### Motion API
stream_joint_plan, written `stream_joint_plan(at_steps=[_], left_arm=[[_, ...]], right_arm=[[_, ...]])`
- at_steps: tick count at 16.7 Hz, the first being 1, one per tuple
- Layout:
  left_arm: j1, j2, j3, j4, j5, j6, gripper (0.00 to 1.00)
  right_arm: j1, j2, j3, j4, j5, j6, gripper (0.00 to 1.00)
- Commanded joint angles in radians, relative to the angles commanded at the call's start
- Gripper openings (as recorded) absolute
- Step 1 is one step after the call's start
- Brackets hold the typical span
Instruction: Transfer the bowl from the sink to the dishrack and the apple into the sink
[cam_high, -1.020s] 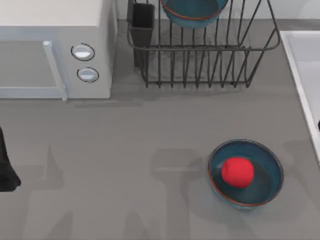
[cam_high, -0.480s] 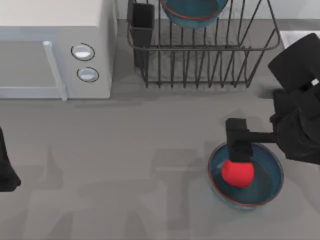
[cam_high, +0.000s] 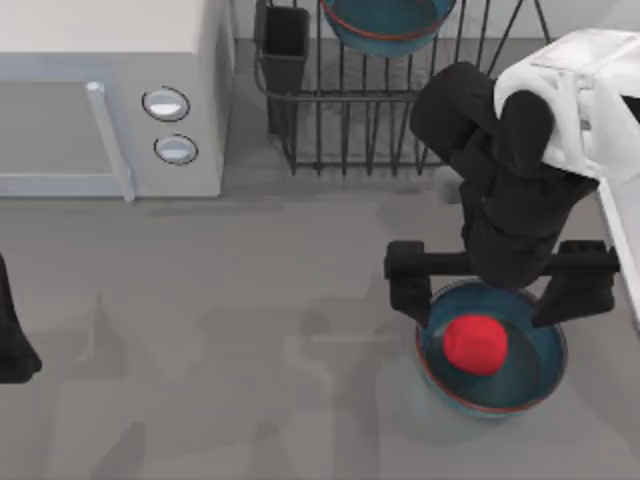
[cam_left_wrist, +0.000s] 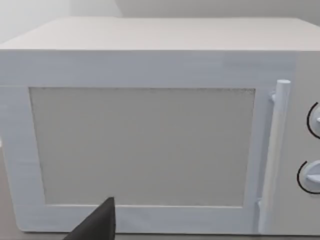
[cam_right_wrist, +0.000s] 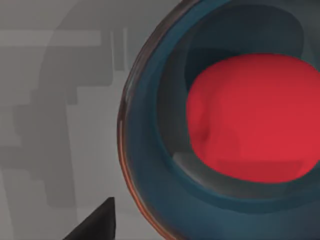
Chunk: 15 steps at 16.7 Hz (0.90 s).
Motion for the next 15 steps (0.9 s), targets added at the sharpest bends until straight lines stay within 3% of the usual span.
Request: stream_joint_plan(at_steps=[8, 15], left_arm=[[0.0, 0.0, 0.0, 0.0, 0.0, 0.0, 1.0], [0.0, 0.0, 0.0, 0.0, 0.0, 0.0, 1.0]], right_arm=[[-0.003, 0.02, -0.001, 0.009, 0.0, 0.002, 1.0], [0.001, 0.131, -0.157, 0.292, 0.004, 0.003, 1.0]])
